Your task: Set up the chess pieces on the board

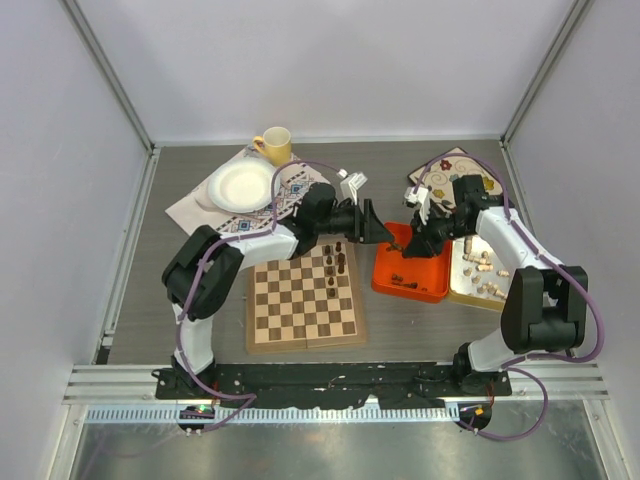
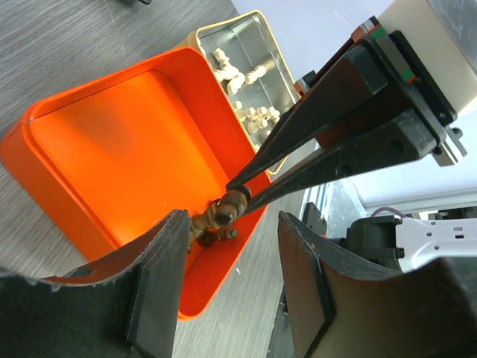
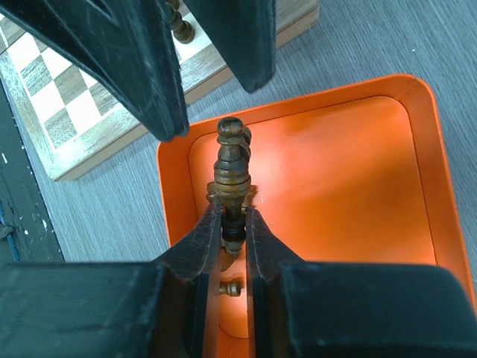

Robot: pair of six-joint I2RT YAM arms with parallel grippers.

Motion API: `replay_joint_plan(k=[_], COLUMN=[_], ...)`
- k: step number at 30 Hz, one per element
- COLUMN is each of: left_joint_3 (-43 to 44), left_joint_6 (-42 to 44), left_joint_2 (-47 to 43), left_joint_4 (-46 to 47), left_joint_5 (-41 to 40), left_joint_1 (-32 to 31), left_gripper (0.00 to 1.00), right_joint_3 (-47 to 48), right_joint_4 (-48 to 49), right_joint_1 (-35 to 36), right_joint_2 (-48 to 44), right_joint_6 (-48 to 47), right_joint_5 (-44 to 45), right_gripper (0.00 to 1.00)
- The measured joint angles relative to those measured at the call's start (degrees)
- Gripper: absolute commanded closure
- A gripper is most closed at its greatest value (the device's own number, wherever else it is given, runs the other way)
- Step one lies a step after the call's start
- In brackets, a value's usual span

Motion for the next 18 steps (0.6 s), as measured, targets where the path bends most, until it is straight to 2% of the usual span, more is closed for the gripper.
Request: replay_joint_plan(k=[12, 18], left_joint_3=[3.8, 3.9], left_joint_6=[-0.6, -0.1], left_joint_2=[2.3, 2.4], left_joint_4=[-1.0, -2.5], left_joint_5=[0.0, 0.0], left_joint_1=[-1.7, -1.8], left_gripper=[0.61, 0.61], right_joint_3=[-0.3, -0.3], right_joint_4=[0.0, 0.0], right_joint_1=[-0.5, -0.6], right_joint_2=[-0.2, -0.2], right_joint_6=[0.0, 0.2], right_joint_5=[-0.7, -0.7], right_gripper=[0.99, 0.99])
